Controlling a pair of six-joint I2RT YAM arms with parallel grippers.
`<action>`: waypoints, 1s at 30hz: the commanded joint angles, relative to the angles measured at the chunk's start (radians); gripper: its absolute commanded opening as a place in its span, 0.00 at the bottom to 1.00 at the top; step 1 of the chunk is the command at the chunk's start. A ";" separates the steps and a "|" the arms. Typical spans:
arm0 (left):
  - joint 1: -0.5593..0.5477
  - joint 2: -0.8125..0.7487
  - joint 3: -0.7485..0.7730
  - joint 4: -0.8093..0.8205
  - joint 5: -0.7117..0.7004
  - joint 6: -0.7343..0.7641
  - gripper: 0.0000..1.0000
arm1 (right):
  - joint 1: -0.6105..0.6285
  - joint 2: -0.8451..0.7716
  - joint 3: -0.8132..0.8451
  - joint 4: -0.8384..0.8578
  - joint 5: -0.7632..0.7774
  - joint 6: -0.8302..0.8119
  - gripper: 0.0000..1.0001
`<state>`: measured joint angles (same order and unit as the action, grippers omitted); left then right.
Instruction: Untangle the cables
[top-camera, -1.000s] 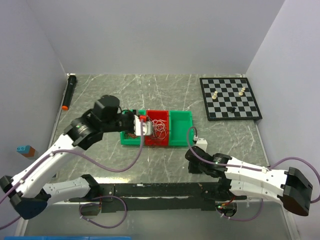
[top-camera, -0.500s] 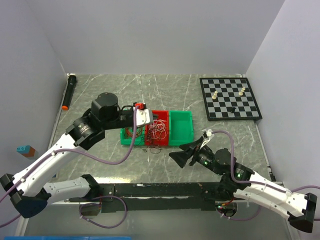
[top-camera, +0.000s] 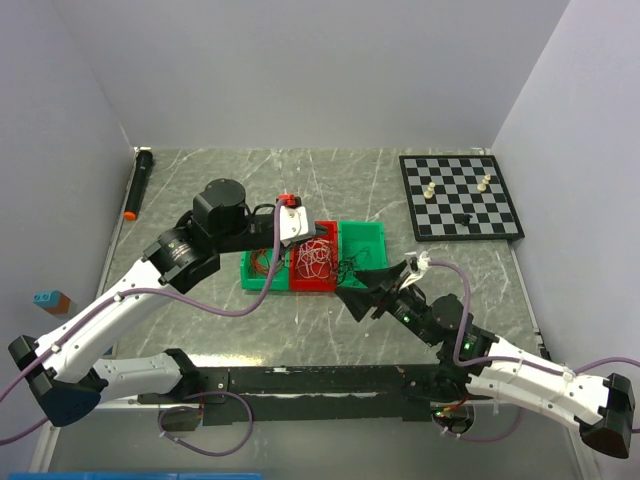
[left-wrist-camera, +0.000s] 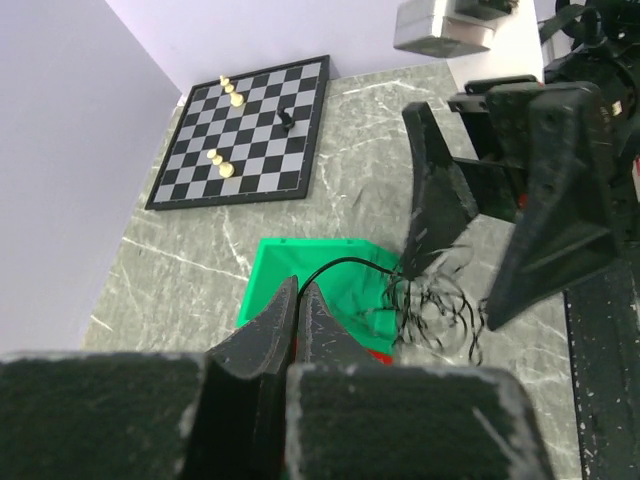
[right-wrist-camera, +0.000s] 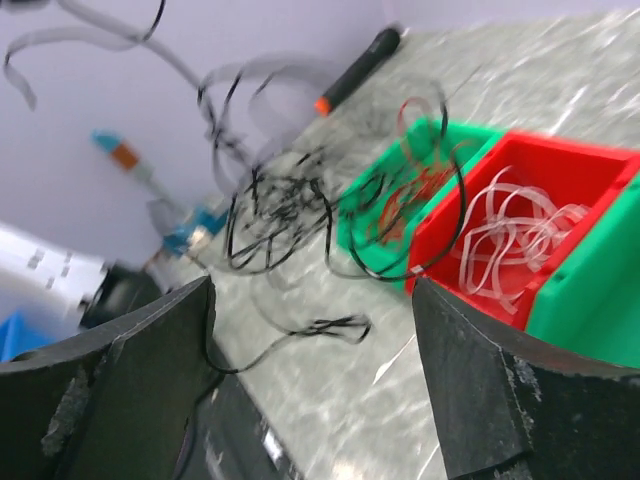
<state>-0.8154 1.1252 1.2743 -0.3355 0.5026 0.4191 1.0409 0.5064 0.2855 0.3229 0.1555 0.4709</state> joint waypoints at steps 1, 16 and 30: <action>-0.008 -0.007 0.027 0.059 0.034 -0.037 0.01 | 0.010 0.027 0.014 0.100 0.145 -0.031 0.84; -0.008 -0.039 -0.021 0.070 0.054 -0.037 0.01 | 0.010 0.126 0.073 0.093 0.108 0.006 0.29; -0.007 -0.079 0.066 0.061 -0.122 0.113 0.01 | 0.011 0.021 0.107 -0.451 0.352 0.199 0.00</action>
<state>-0.8200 1.0805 1.2564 -0.3183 0.4973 0.4530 1.0458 0.5465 0.3378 0.1280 0.4091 0.5571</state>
